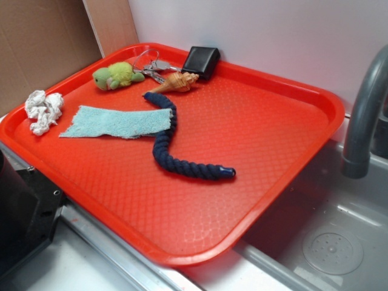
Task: Grab the white paper.
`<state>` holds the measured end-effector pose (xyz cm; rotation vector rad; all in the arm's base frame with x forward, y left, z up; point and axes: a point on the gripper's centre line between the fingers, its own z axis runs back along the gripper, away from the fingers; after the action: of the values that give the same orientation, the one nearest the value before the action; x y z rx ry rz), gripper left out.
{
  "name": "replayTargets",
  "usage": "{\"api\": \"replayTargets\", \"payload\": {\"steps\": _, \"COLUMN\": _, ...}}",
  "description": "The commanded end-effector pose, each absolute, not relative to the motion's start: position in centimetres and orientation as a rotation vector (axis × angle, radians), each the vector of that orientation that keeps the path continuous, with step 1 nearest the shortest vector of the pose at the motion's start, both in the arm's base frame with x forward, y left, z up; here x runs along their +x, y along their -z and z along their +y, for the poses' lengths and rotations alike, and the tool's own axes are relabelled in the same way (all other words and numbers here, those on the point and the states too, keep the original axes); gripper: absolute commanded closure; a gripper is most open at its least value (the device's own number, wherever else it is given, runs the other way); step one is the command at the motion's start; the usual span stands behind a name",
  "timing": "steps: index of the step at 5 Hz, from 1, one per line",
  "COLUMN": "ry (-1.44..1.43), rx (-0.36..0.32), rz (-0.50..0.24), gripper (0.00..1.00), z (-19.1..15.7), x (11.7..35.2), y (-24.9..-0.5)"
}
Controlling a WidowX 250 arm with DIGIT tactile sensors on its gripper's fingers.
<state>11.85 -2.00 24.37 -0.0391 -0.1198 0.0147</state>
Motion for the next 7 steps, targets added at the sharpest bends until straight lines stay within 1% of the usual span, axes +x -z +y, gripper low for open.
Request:
{"api": "replayTargets", "payload": {"steps": 1, "ry": -0.015, "rx": -0.039, "rz": -0.12, "gripper": 0.0, "z": -2.0, "x": 11.9, "y": -24.4}}
{"api": "replayTargets", "payload": {"steps": 2, "ry": -0.256, "rx": 0.052, "rz": -0.004, "gripper": 0.0, "z": 2.2, "x": 13.6, "y": -20.5}}
{"api": "replayTargets", "payload": {"steps": 3, "ry": -0.506, "rx": -0.042, "rz": 0.005, "gripper": 0.0, "z": 6.3, "x": 14.5, "y": -17.1}}
{"api": "replayTargets", "payload": {"steps": 4, "ry": -0.756, "rx": 0.008, "rz": -0.052, "gripper": 0.0, "z": 9.5, "x": 14.2, "y": -14.0}}
{"api": "replayTargets", "payload": {"steps": 5, "ry": -1.003, "rx": 0.101, "rz": -0.07, "gripper": 0.0, "z": 10.5, "x": 12.8, "y": -11.3}}
{"api": "replayTargets", "payload": {"steps": 7, "ry": -1.003, "rx": 0.101, "rz": -0.07, "gripper": 0.0, "z": 10.5, "x": 12.8, "y": -11.3}}
